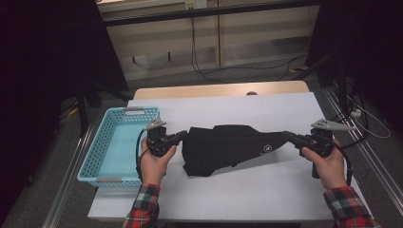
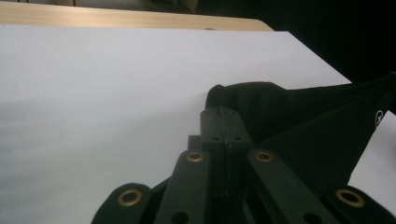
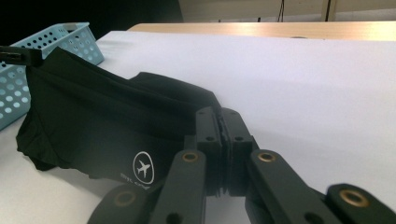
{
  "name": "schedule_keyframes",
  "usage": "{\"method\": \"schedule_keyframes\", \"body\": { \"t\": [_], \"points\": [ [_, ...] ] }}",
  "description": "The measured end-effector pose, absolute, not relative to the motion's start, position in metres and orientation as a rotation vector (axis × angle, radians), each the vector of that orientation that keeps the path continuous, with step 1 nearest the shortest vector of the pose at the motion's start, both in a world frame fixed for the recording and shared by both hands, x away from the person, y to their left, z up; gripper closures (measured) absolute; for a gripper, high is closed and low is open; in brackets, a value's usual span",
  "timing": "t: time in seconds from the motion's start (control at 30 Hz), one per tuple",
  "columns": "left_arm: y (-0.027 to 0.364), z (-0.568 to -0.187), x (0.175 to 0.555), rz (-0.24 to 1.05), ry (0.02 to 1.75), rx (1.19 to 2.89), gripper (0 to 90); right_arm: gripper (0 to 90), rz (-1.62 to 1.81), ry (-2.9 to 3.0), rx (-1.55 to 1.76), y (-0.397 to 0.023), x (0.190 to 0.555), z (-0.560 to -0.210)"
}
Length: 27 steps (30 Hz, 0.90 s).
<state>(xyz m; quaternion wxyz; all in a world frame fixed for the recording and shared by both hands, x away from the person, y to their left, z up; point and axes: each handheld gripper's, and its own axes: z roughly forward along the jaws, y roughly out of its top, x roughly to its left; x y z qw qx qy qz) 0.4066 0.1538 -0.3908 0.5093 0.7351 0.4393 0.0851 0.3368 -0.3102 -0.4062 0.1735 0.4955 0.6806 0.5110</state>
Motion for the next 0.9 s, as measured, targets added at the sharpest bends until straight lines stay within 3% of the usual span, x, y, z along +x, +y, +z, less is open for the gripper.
{"method": "schedule_keyframes", "body": {
  "t": [0.9],
  "points": [
    [0.156, -0.357, 0.418, 0.218, 1.054, 1.77, 90.0, 87.5, 1.424, 1.949, 1.345, -0.304, 0.351, -0.371]
  ]
}}
